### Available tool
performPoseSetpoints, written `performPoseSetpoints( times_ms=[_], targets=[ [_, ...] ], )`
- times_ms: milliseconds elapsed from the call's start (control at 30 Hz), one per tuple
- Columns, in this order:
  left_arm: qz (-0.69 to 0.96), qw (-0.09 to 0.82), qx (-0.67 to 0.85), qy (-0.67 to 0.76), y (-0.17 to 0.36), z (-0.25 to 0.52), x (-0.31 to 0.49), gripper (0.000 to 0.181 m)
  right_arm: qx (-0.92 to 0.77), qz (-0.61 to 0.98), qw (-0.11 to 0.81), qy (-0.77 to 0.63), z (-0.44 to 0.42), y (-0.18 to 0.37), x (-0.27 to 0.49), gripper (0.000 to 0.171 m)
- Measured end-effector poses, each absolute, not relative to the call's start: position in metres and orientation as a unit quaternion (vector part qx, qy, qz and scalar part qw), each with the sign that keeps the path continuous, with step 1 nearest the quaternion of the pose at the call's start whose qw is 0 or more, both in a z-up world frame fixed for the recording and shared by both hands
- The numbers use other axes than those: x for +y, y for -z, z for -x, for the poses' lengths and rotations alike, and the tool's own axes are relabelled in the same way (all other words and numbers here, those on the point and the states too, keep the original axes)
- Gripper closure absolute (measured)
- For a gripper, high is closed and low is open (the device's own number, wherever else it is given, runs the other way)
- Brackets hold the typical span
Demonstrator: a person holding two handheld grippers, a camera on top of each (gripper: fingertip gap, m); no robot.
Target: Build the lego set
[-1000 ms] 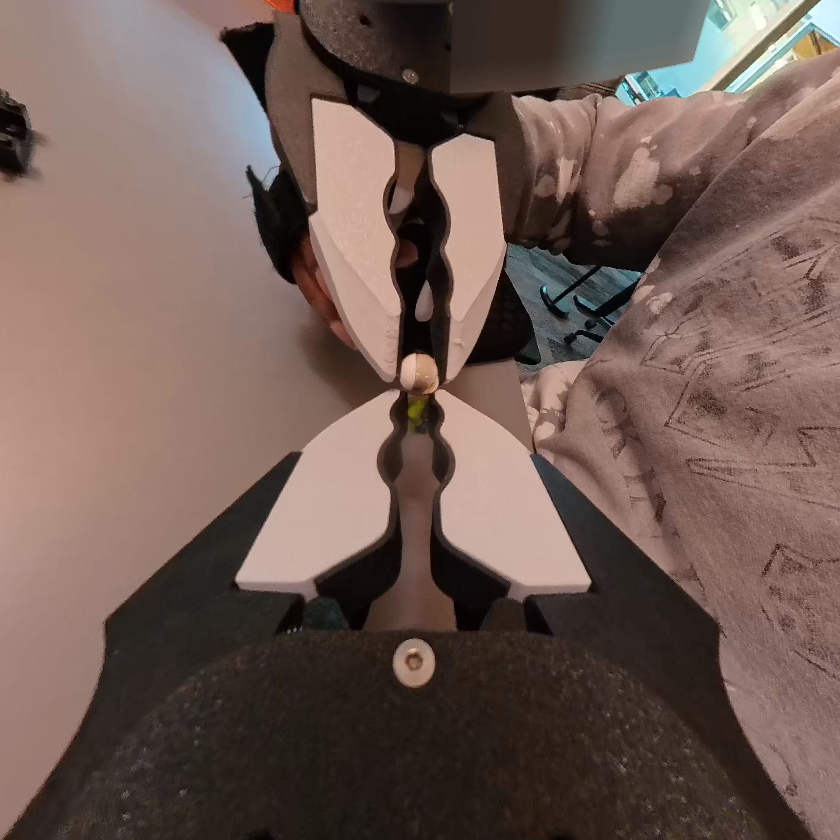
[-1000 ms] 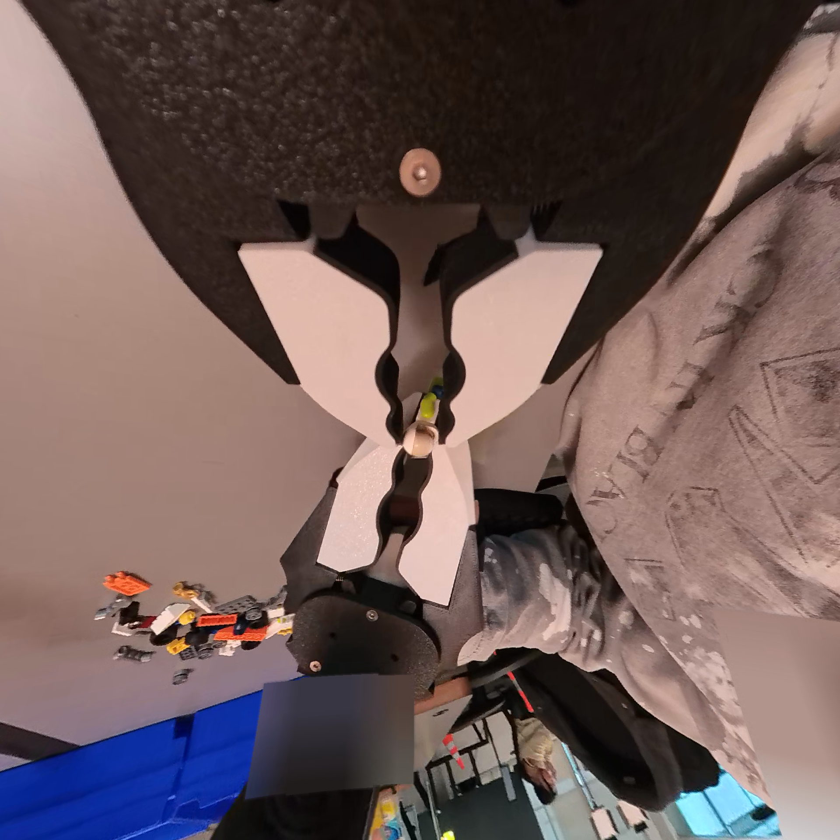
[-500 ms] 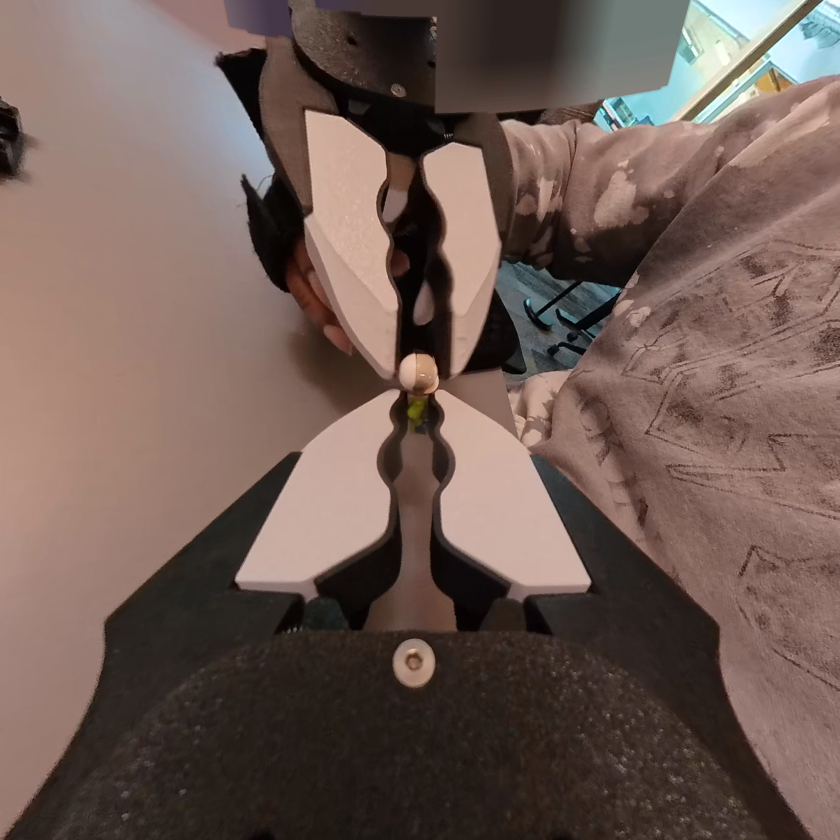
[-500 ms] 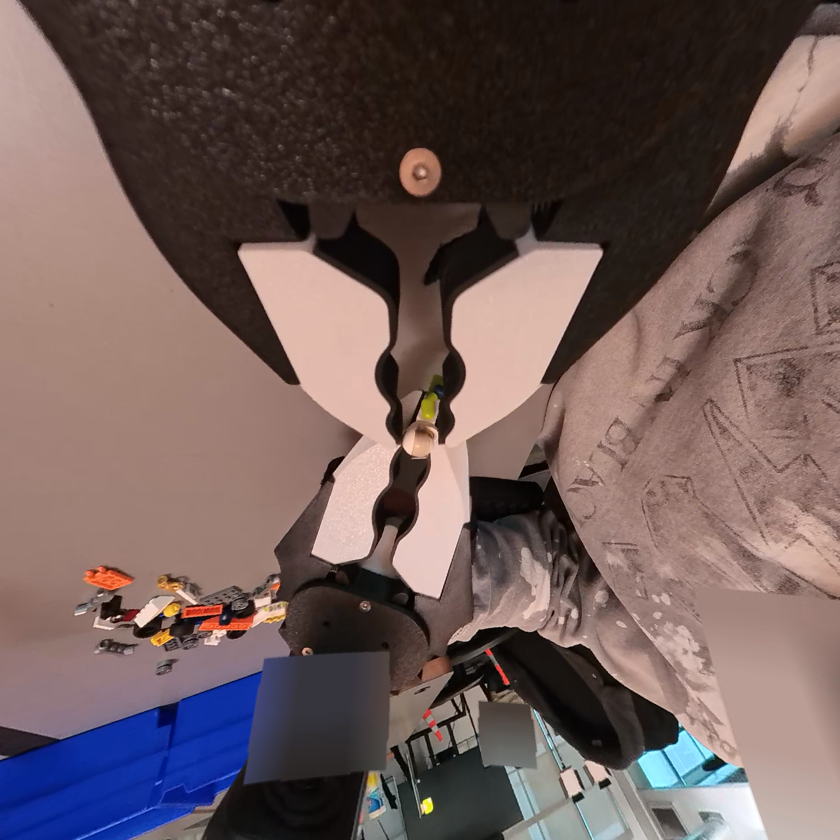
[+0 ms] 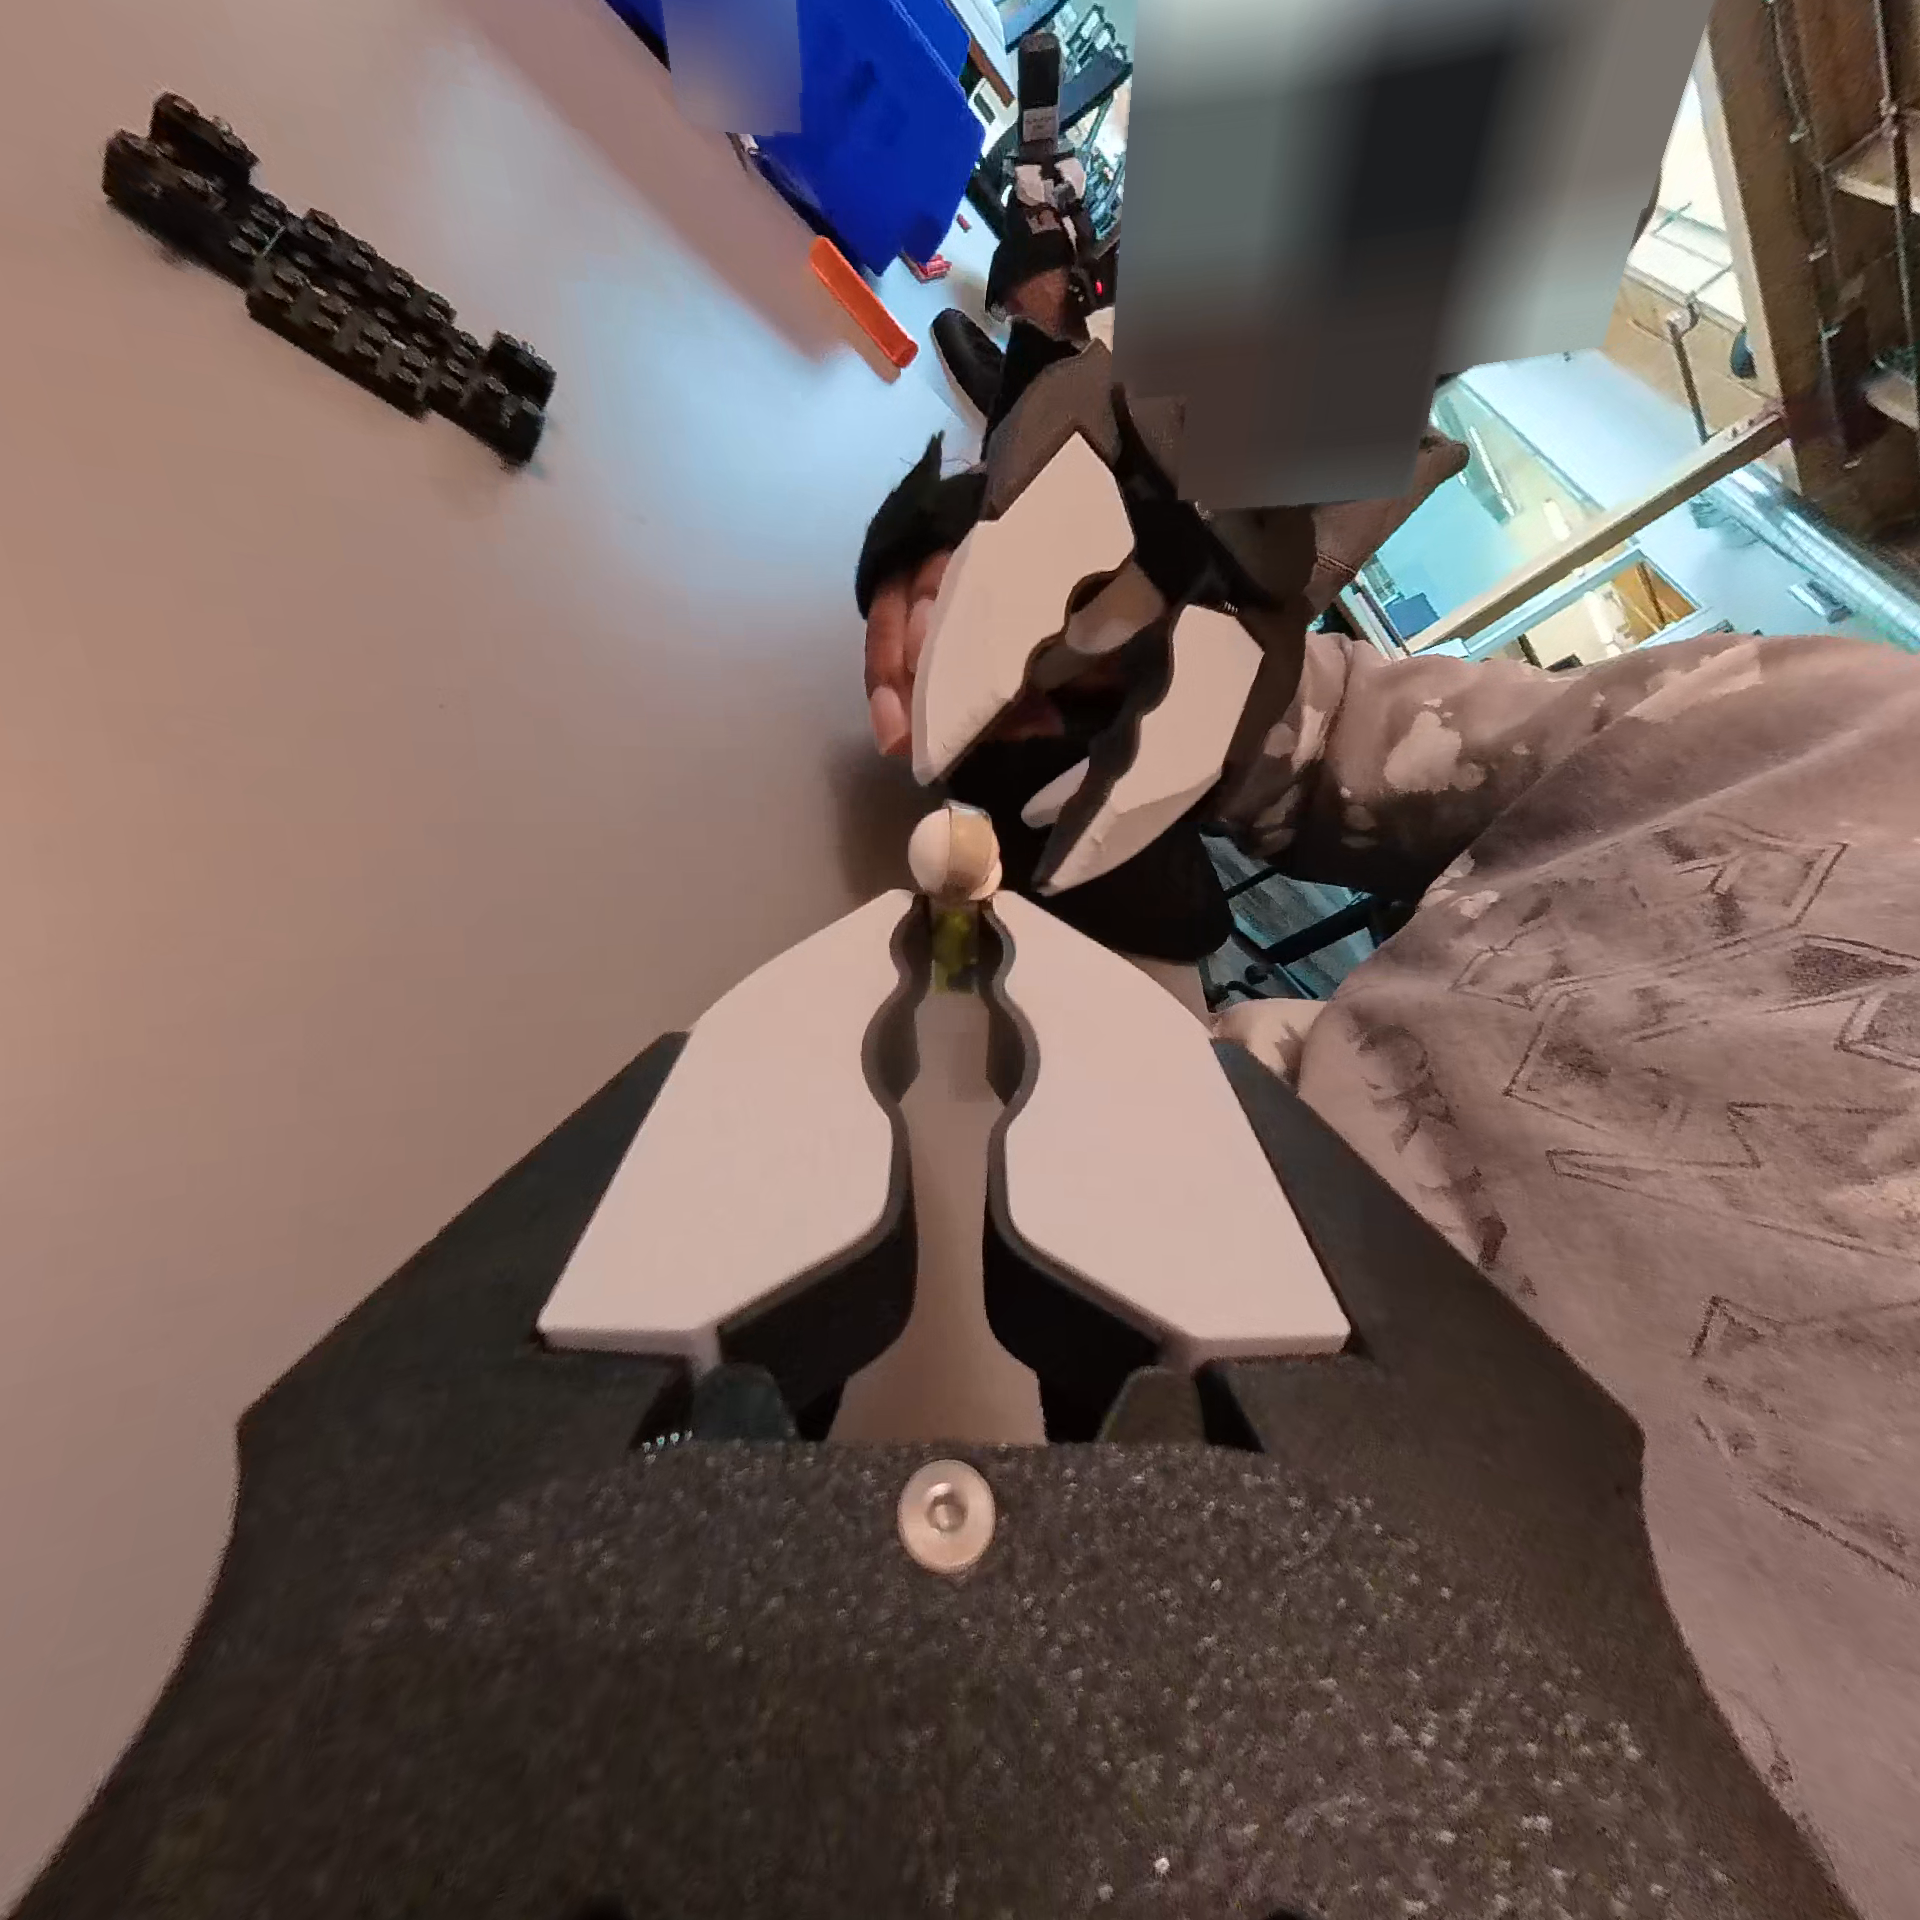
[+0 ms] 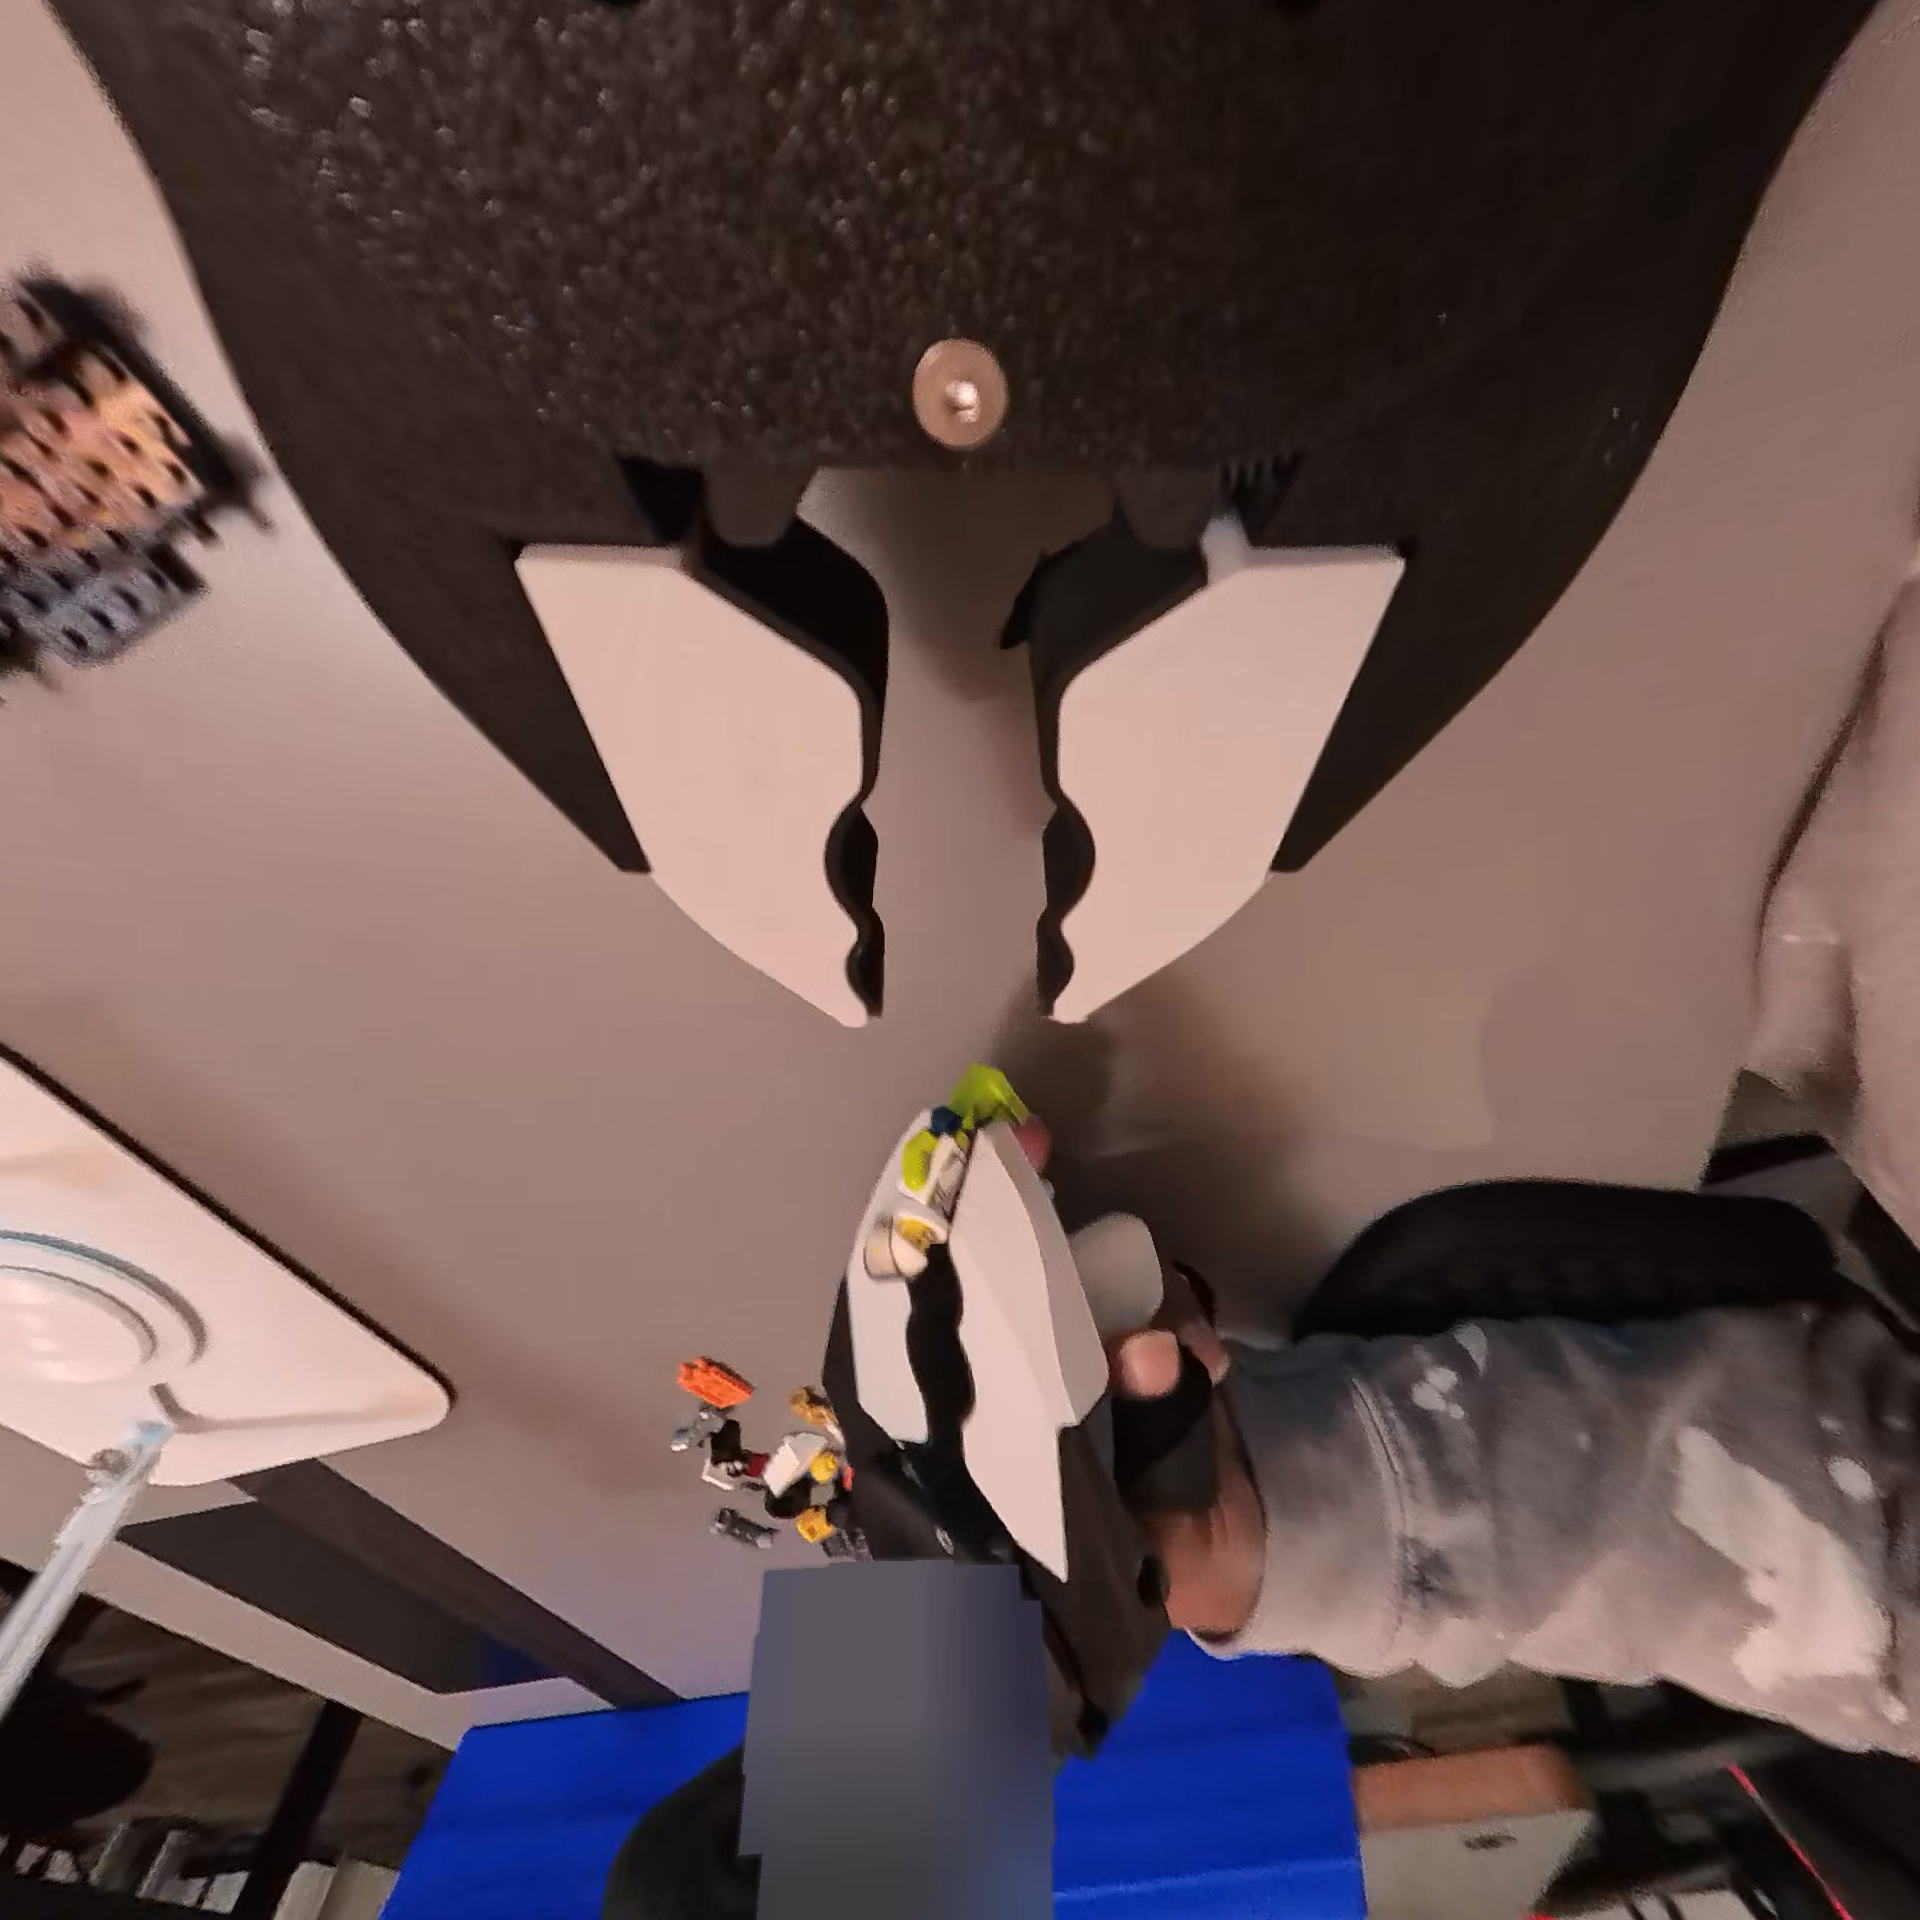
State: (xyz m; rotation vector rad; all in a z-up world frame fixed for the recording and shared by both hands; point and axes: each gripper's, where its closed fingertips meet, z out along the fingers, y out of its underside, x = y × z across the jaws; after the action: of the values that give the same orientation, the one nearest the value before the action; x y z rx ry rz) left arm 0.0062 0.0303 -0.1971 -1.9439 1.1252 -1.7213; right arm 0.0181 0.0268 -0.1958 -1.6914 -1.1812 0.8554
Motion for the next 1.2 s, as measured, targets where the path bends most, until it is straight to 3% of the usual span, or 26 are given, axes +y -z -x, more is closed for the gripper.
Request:
performPoseSetpoints(
  times_ms=[267,633,1000,1200],
  targets=[
    [0.662,0.178,0.411,0.601,0.191,-0.004,0.031,0.174,-0.464,0.662,0.382,-0.447,0.006,0.180,0.034,0.148],
    [0.655,0.234,0.488,0.528,0.191,-0.009,0.022,0.174,-0.476,0.661,0.355,-0.459,0.006,0.179,0.031,0.163],
    [0.647,0.319,0.497,0.482,0.176,-0.009,0.033,0.165,-0.468,0.634,0.393,-0.474,-0.006,0.165,0.037,0.164],
    [0.666,0.369,0.449,0.468,0.171,0.002,0.059,0.168,-0.426,0.637,0.460,-0.449,-0.048,0.141,0.083,0.163]
  ],
)
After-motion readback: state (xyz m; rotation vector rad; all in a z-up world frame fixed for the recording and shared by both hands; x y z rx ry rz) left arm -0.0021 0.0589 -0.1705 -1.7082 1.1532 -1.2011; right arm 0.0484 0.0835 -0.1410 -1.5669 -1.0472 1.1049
